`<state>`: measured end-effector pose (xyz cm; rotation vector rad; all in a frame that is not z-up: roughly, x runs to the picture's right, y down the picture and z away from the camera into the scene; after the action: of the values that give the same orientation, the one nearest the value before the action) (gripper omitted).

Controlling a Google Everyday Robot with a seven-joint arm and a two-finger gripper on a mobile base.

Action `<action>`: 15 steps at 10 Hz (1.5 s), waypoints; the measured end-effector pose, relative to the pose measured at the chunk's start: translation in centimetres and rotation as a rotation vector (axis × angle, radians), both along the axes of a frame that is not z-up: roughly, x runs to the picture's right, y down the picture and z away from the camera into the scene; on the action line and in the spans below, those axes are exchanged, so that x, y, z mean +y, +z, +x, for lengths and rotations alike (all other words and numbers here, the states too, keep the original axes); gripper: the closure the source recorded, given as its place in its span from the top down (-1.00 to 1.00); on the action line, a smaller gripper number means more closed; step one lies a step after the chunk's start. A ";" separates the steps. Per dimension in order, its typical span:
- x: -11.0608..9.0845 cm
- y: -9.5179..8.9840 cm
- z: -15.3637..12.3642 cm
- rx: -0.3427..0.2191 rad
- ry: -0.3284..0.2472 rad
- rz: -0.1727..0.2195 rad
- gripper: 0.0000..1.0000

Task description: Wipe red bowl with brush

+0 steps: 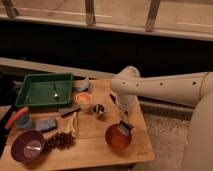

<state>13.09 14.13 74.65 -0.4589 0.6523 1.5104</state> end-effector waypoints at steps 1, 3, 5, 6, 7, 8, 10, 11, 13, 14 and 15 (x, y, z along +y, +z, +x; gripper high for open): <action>0.7 -0.4 0.7 0.010 0.012 -0.004 -1.00; 1.9 -1.0 0.5 -0.007 -0.004 -0.013 -1.00; 2.5 -1.1 -1.7 -0.049 -0.045 -0.023 -1.00; 2.2 -0.7 -3.8 -0.082 -0.072 -0.024 -1.00; 2.0 -0.2 -5.3 -0.102 -0.089 -0.028 -1.00; 1.6 0.5 -7.0 -0.126 -0.108 -0.031 -1.00; 0.5 1.7 -8.4 -0.137 -0.122 -0.028 -1.00; 0.1 1.8 -8.4 -0.132 -0.119 -0.024 -1.00; -0.3 1.8 -7.1 -0.105 -0.100 -0.019 -1.00; -0.2 1.4 -5.7 -0.087 -0.078 -0.017 -1.00; 0.0 1.1 -4.4 -0.078 -0.062 -0.017 -1.00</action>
<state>8.66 14.11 75.70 -0.5036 0.6130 1.4223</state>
